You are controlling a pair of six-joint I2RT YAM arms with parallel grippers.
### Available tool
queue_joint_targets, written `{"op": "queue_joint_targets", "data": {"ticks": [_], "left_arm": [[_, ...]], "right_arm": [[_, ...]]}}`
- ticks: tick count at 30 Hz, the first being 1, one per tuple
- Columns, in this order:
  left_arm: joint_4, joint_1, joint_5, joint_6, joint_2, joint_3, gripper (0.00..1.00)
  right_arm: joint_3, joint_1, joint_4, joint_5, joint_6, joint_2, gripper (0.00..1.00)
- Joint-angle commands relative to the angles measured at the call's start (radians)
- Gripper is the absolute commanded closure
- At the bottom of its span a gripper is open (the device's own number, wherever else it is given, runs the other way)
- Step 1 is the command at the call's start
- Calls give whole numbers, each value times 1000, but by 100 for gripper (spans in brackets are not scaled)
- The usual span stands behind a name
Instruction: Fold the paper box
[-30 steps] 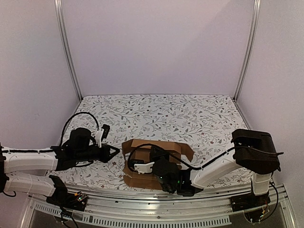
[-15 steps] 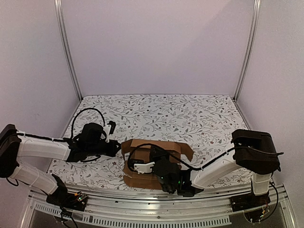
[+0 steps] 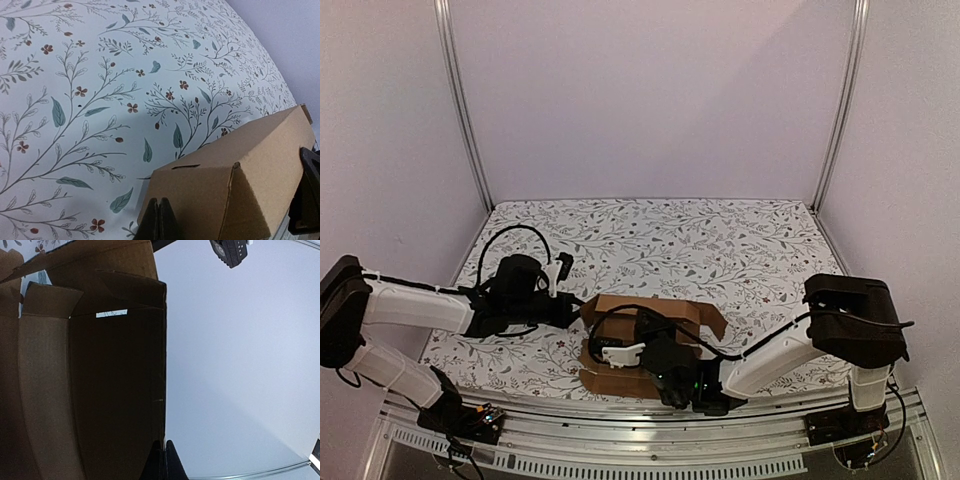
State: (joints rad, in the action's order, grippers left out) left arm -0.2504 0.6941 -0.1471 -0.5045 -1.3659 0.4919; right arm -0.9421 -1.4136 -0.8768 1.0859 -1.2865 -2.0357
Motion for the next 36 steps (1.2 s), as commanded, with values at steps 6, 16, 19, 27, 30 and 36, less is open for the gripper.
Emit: {"op": "queue_joint_targets", "data": {"ticks": [6,16,19,27,30,36], "left_arm": [[-43,45,-21,-15,17,-38,100],[-84,90,13,-44,22,-75,100],[-90,102,31,-52,30,-91,100],[-142,113,34,-36,41,-133,82],[-161,113,13,-25,18,-128,82],[-176,122,-14,-3,2,-118,83]], "right_arm": [[-7,-7,12,12,46,-27,100],[-8,-9,106,20,142,-24,100],[-7,-9,122,18,161,-24,100],[-4,-11,159,11,199,-17,100],[1,-10,170,9,208,-10,100],[9,-9,190,8,227,6,100]]}}
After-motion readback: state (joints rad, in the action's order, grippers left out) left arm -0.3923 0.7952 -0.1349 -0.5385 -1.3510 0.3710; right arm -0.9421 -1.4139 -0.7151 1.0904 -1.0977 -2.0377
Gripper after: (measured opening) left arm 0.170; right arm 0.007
